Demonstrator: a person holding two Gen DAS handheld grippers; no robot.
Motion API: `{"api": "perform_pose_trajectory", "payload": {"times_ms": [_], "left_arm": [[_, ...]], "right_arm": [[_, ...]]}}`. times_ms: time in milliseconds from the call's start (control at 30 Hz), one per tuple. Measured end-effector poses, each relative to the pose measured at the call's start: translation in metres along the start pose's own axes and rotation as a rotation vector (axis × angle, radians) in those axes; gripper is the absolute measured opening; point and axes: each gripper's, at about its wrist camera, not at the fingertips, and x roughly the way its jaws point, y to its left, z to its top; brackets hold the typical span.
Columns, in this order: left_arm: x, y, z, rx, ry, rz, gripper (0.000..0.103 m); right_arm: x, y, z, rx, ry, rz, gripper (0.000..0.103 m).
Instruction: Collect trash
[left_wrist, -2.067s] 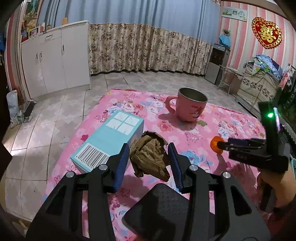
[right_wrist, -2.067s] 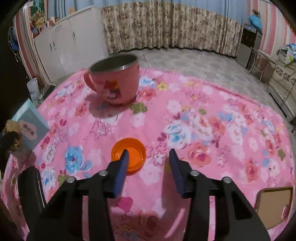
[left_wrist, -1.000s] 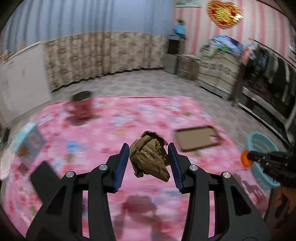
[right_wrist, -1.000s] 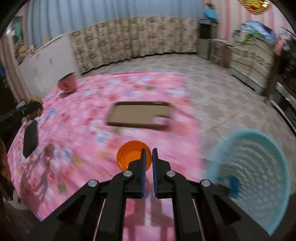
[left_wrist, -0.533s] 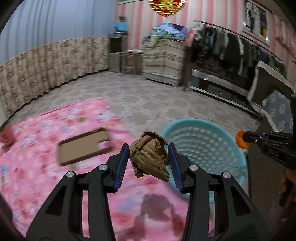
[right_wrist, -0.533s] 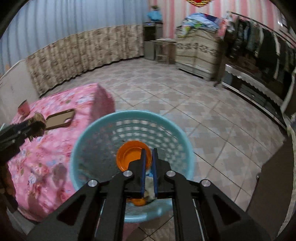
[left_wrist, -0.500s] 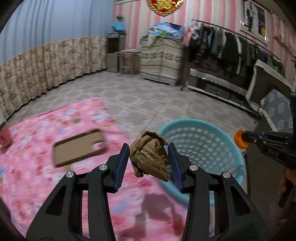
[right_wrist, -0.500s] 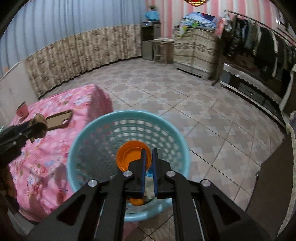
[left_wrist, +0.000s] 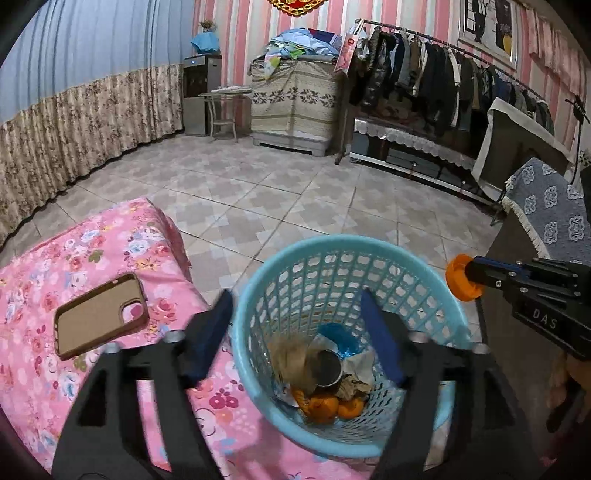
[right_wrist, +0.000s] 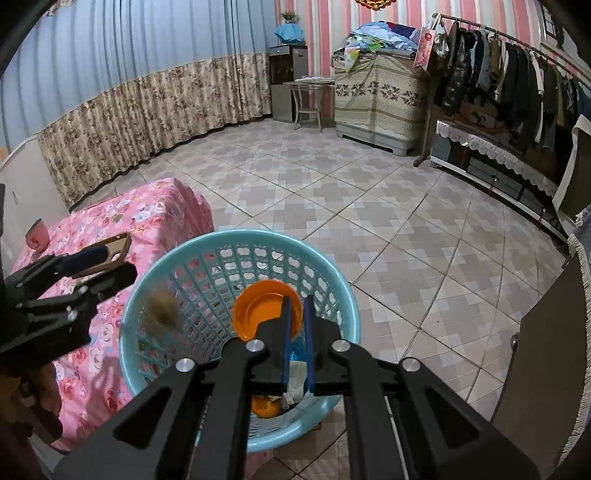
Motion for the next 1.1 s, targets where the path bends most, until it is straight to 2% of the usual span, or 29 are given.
{"api": "perform_pose_trajectory", "payload": {"times_ms": [67,167,267,600,933,1000,1033,1067,1100], "left_arm": [[-0.003,0.002,0.001,0.000,-0.006,0.005,0.075],[-0.008,0.009,0.004,-0.007,-0.019,0.034,0.083],[-0.014,0.017,0.008,-0.016,-0.035,0.052,0.086],[-0.026,0.026,0.011,-0.026,-0.056,0.108,0.087],[-0.042,0.044,0.010,-0.036,-0.074,0.161,0.091],[-0.047,0.049,0.008,-0.043,-0.079,0.169,0.092],[-0.049,0.051,0.007,-0.045,-0.081,0.172,0.092],[-0.052,0.053,0.007,-0.046,-0.084,0.177,0.093],[-0.056,0.056,0.005,-0.050,-0.090,0.184,0.094]], "right_arm": [[0.002,0.002,-0.001,-0.003,0.004,0.001,0.007],[0.007,0.009,-0.004,-0.009,0.012,0.003,0.007],[0.011,0.015,-0.006,-0.006,0.016,0.011,0.007],[0.016,0.024,-0.005,-0.005,0.008,0.032,0.007],[0.033,0.037,-0.002,0.006,0.052,0.063,0.007],[0.035,0.041,-0.001,0.011,0.045,0.048,0.009],[0.037,0.043,-0.001,0.014,0.047,0.044,0.011],[0.039,0.044,-0.001,0.019,0.051,0.047,0.039],[0.041,0.046,-0.002,0.022,0.049,0.043,0.055]]}}
